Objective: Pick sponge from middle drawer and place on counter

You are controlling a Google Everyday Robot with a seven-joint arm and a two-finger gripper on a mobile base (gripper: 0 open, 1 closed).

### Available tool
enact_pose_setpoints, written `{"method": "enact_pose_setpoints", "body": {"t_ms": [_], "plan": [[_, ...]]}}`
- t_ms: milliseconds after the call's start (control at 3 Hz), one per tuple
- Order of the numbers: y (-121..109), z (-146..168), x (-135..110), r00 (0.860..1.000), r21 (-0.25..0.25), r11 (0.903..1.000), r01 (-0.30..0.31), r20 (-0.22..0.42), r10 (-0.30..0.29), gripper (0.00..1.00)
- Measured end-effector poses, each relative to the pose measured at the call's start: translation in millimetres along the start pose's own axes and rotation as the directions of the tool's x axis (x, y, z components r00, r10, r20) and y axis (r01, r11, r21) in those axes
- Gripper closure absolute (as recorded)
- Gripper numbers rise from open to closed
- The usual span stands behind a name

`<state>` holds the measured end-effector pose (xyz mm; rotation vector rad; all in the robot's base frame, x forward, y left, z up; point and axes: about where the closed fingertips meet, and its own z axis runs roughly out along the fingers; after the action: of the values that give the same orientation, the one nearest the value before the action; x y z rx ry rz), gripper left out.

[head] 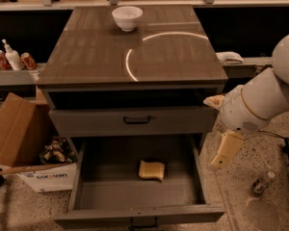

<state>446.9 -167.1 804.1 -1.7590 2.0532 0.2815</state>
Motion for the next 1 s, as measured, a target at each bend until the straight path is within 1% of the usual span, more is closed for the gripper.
{"method": "enact_pose_setpoints", "body": {"t_ms": [333,667,1000], "plan": [[0.0,0.2,0.1,1.0,0.0,1.0,0.0,0.0,0.0,0.0],[-4.0,20.7,8.6,1.0,0.002,0.9996,0.027,0.002,-0.027,0.0],[-7.1,60.6,18.1,0.998,-0.007,0.9979,0.064,0.0,-0.064,0.0]]}}
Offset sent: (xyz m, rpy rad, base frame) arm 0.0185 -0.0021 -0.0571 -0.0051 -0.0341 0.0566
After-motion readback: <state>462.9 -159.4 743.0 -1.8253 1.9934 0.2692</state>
